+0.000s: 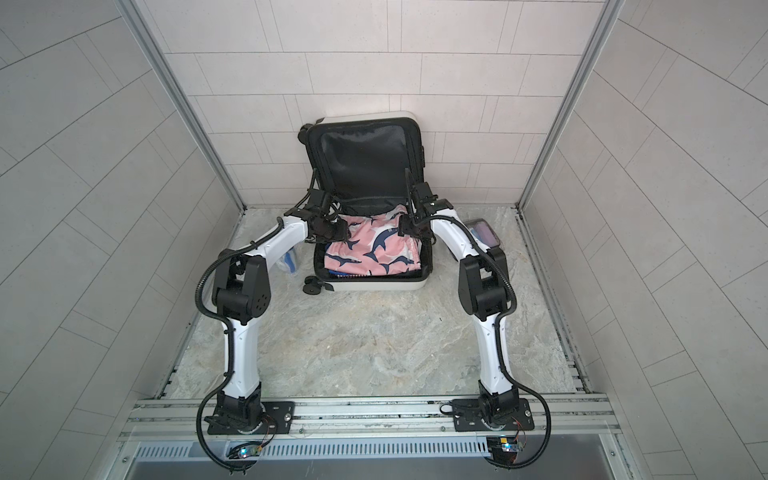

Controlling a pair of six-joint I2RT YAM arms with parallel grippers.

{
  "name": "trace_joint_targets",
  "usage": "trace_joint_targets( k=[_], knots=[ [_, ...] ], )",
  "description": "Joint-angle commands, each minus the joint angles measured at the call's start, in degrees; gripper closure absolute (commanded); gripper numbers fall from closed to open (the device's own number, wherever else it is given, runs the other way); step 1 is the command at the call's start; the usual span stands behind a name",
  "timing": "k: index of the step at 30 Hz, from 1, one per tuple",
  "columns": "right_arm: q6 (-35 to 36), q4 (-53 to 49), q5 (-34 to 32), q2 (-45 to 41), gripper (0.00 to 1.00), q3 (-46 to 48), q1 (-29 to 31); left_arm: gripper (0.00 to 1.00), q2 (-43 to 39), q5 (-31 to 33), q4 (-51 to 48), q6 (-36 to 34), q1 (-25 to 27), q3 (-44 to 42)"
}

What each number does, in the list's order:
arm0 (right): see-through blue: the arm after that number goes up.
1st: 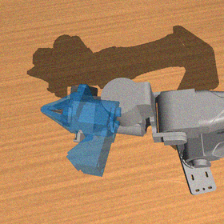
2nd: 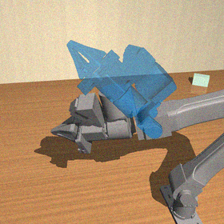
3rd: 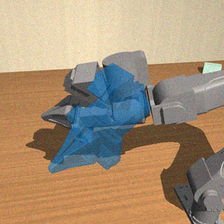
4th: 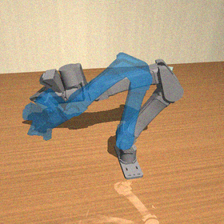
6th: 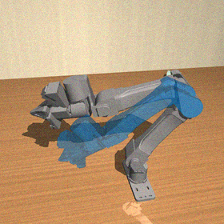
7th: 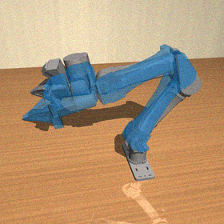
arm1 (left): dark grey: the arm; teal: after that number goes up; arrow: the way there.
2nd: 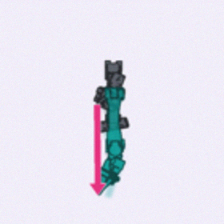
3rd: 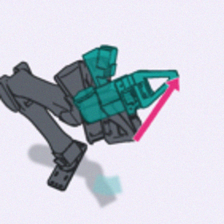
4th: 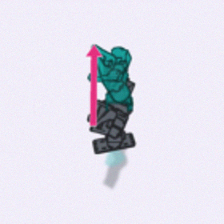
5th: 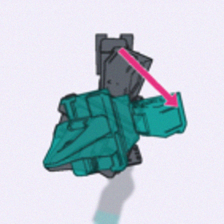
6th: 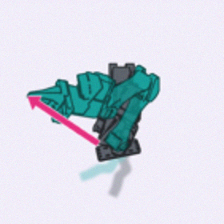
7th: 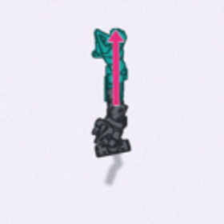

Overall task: Pack the luggage
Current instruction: 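Lower the pink shark shirt into the suitcase with both grippers and release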

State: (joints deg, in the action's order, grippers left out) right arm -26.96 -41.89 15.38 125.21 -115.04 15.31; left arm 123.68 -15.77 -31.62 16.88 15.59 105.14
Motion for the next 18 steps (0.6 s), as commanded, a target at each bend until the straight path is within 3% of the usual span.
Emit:
trace_joint_targets(
  k=[1, 9, 12, 15, 18],
  knots=[
    [0.59, -1.17, -1.29, -5.42, 0.26, -0.61, -0.06, 0.48, -5.09, 2.8, -1.6, -0.1, -0.3, 1.64],
    [1.21, -4.32, -7.42, -9.44, 0.19, -0.22, -0.18, 0.46, -11.12, 9.97, -5.01, 0.81, -0.25, 1.89],
    [1.21, -3.39, -7.01, -11.96, 0.2, 1.57, 0.07, 0.48, -13.69, 9.03, -5.06, 1.25, 0.02, 0.64],
    [1.53, -1.88, -5.31, -13.89, 0.3, 3.04, 1.04, 0.56, -16.08, 6.83, -3.9, 1.74, 1.25, -1.72],
    [1.26, -1.14, -2.87, -13.54, 0.51, 3.14, 2.15, 0.71, -17.48, 3.84, -0.91, 2.8, 2.6, -5.36]
  ],
)
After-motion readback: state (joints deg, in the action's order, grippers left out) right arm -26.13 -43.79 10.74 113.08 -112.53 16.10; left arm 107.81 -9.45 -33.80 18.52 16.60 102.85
